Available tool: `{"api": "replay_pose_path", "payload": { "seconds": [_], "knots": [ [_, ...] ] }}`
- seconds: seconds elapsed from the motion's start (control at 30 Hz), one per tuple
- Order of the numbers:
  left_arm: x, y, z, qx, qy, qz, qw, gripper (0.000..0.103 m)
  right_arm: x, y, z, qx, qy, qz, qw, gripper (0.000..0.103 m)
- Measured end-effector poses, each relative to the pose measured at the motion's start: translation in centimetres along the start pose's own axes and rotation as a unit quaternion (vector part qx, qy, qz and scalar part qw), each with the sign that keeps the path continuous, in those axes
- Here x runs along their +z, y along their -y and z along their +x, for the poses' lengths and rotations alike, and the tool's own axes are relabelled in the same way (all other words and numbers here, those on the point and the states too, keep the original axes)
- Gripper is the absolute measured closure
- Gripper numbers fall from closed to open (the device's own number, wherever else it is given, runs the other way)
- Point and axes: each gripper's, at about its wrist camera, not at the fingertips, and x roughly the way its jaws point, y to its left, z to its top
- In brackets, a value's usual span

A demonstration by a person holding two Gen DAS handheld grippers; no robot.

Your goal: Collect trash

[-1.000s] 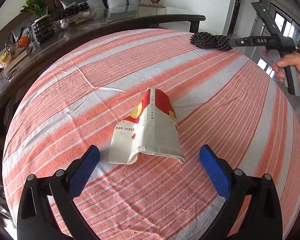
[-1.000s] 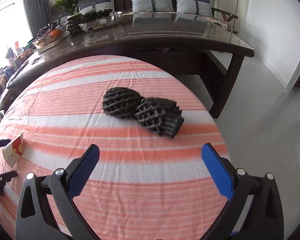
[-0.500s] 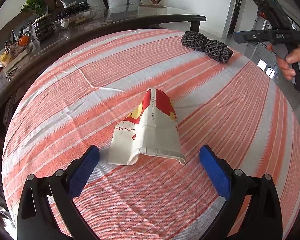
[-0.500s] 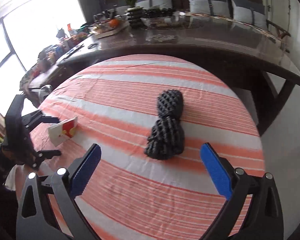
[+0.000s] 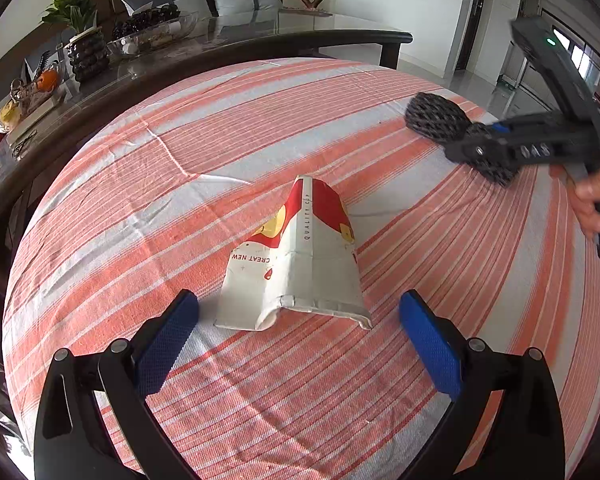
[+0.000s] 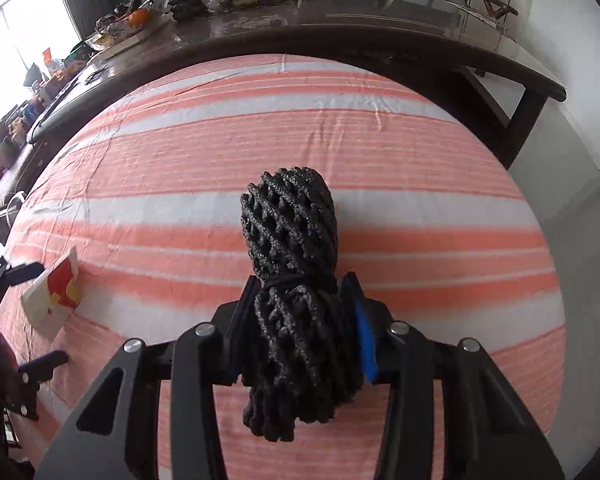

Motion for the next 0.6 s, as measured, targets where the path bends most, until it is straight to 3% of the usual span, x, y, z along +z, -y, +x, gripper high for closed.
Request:
{"api": "replay_pose_path", "payload": {
  "seconds": [0.17,0.27,0.37,0.4,0.5,0.6],
  "knots": [
    [0.0,0.0,0.0,0.0,0.0,0.0,1.0,0.004,-7.9,-4.2,-4.4,0.014,0.021,0.017,1.0,0.061],
    [-0.1,-0.7,-0.4,-0.024,0.01,-0.015,0.9996,0.004,-9.5,-4.9,-5.3,0.023,0.027,0.042,0.998,0.057],
    [-0.2,-2.0,-1.5,-0.094,0.02,-0.043,0.9945,0.004,-9.7,-4.2,-5.9,0.024,0.018,0.052,0.998,0.035],
    [-0.1,-1.9,-1.9,-0.103,0.021,-0.04,0.9936,0.004,-9.5,-4.0,-6.2,0.018,0.015,0.051,0.998,0.033],
    [0.8,-0.7,-2.9,-0.089,0.032,0.003,0.9955,0.004,-8.9,-4.2,-7.3,0.013,0.01,0.034,0.999,0.032],
    [2.0,0.1,-2.0,-0.082,0.019,0.029,0.996,0.008,-7.8,-5.3,-7.5,0.022,-0.009,0.005,1.0,0.029]
  ]
}}
